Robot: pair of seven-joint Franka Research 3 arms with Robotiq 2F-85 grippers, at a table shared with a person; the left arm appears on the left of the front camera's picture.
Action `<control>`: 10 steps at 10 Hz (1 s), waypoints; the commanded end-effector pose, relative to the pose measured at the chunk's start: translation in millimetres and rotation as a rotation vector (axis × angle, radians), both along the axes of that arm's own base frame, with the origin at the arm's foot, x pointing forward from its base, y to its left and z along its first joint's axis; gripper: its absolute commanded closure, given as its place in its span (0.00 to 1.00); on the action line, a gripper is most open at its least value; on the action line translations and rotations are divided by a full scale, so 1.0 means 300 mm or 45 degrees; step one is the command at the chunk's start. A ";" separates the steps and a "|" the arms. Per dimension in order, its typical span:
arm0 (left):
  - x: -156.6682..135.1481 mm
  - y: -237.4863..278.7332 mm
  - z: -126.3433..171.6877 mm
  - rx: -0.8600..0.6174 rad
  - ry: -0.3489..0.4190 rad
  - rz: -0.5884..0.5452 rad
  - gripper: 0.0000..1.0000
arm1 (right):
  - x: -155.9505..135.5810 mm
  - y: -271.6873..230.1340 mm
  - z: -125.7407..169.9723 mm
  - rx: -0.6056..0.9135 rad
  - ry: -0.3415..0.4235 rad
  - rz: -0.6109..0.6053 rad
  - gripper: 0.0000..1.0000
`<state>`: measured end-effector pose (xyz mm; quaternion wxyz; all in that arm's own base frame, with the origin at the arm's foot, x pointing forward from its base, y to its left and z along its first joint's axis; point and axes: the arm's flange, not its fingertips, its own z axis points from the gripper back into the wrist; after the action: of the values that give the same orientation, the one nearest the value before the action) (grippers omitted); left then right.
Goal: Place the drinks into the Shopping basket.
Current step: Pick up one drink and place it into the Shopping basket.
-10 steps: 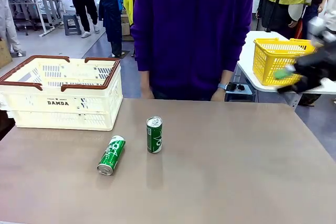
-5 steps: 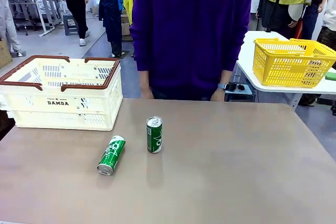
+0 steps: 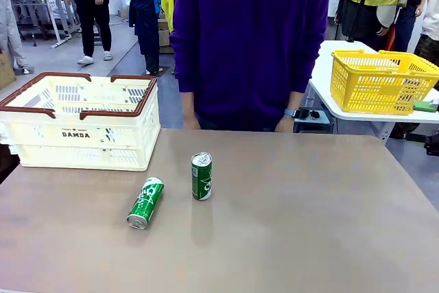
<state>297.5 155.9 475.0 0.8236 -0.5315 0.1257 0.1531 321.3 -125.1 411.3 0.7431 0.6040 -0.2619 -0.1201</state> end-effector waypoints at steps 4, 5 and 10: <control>0.197 -0.315 0.232 0.387 0.414 0.139 0.00 | -0.007 -0.006 0.015 0.026 -0.011 0.002 0.00; 0.288 -0.497 0.271 0.554 0.469 0.127 0.00 | -0.007 -0.006 0.015 0.026 -0.011 0.002 0.00; 0.475 -1.383 0.193 1.064 0.364 0.133 0.00 | -0.007 -0.006 0.015 0.026 -0.011 0.002 0.00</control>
<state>420.6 -264.5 539.9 0.9263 -0.1902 0.1408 0.2933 318.9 -126.5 412.5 0.7405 0.6076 -0.2615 -0.1188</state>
